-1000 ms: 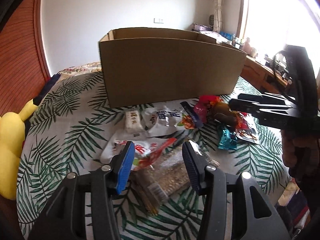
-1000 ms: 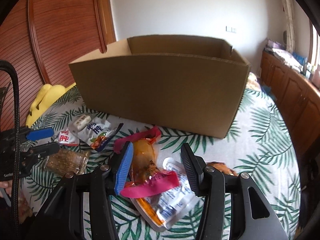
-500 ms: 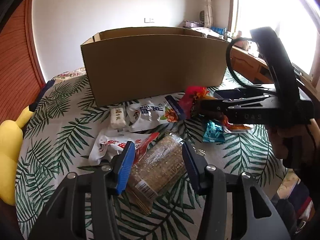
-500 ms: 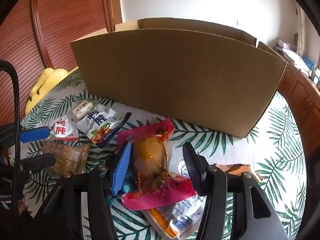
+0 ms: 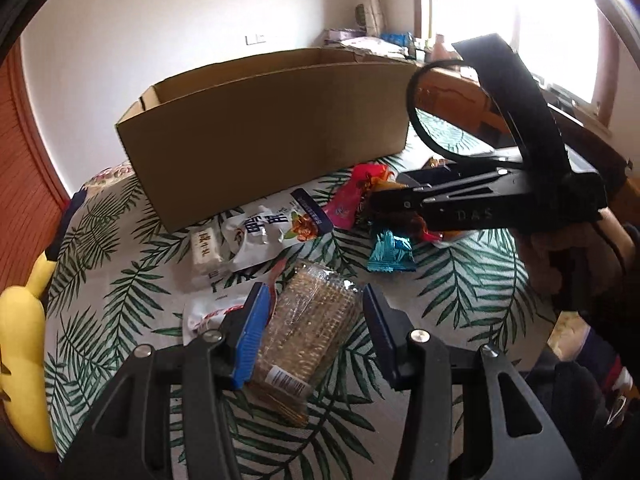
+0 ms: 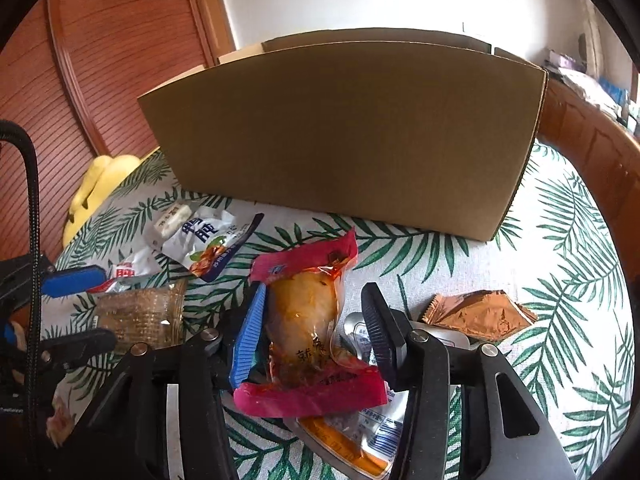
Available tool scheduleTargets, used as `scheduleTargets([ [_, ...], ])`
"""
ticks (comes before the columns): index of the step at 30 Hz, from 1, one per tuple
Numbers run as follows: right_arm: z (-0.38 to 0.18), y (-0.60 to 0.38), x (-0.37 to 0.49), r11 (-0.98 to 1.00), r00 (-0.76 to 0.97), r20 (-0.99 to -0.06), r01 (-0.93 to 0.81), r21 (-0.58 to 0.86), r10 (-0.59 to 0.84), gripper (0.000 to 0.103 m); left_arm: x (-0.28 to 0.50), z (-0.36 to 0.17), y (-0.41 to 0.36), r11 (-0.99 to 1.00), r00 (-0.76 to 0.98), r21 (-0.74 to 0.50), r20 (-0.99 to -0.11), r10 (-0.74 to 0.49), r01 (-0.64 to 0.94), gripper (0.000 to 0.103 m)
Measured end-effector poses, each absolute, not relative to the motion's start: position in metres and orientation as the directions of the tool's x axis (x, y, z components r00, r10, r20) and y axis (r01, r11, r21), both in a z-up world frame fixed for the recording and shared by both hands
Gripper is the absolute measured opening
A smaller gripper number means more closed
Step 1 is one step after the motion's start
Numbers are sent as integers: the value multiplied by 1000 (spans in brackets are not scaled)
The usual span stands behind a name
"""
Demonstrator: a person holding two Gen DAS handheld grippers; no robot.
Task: Organize snacks
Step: 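Grasp clear cracker pack with left tool while right tool grasps red egg pouch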
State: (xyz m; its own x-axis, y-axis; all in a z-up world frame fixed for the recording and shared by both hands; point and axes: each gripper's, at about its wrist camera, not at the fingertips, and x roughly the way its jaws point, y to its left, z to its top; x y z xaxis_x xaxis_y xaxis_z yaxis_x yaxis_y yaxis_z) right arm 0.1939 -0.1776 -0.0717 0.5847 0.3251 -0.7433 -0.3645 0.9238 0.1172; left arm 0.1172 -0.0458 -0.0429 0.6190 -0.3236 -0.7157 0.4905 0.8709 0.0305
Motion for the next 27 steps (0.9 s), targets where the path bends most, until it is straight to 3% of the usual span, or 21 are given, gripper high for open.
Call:
scheduleTargets([
  [6, -74, -170, 191, 931, 607, -743, -360, 58, 281, 50, 125, -56, -46, 868, 587, 45, -755, -294, 494, 49],
  [27, -76, -167, 193, 934, 610, -747, -354, 41, 264, 50, 91, -50, -15, 898, 610, 11, -737, -291, 441, 53],
])
